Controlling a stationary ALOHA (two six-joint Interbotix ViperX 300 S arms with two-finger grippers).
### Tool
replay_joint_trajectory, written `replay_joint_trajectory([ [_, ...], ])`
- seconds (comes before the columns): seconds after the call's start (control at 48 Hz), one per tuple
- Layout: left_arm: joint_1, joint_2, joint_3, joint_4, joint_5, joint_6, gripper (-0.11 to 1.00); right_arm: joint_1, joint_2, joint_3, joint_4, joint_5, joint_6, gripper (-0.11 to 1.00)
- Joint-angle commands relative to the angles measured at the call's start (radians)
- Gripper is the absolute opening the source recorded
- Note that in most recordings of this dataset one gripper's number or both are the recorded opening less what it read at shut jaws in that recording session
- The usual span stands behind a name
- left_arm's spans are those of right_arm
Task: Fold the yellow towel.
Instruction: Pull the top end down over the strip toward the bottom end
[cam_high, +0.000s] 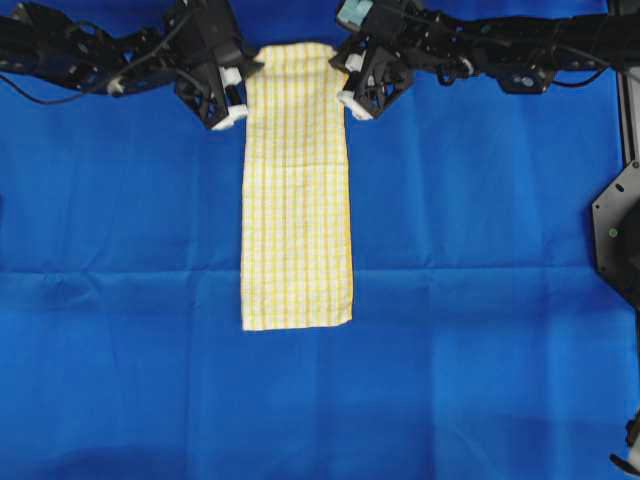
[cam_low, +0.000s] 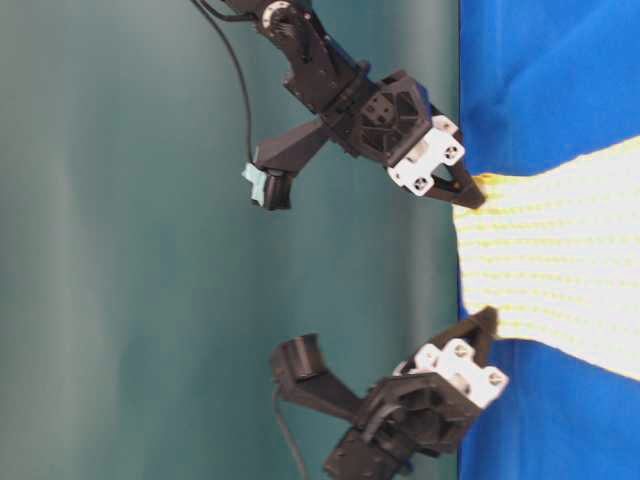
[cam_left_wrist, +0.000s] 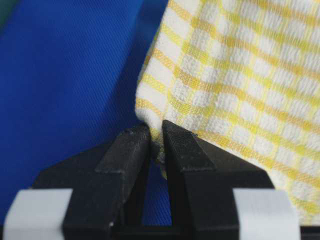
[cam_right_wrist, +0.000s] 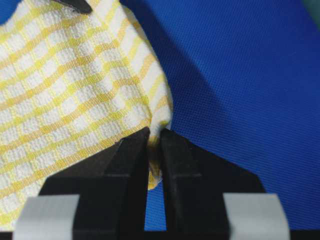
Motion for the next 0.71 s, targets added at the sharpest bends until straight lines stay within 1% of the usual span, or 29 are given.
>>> replay_joint_trajectory([
  [0.0, 0.002, -0.044, -0.009, -0.002, 0.006, 0.0, 0.06, -0.008, -0.037, -0.009, -0.005, 0.005, 0.0, 0.05],
  [0.333, -0.002, -0.06, -0.009, -0.002, 0.012, 0.0, 0.06, -0.008, -0.054, -0.008, -0.005, 0.028, 0.0, 0.05],
  [0.5, -0.02, -0.107, -0.003, -0.002, 0.041, 0.0, 0.06, 0.002, -0.087, 0.011, -0.003, 0.038, 0.003, 0.05],
  [0.687, -0.064, -0.149, 0.026, -0.002, 0.074, -0.003, 0.06, 0.048, -0.135, 0.06, 0.002, 0.037, 0.011, 0.05],
])
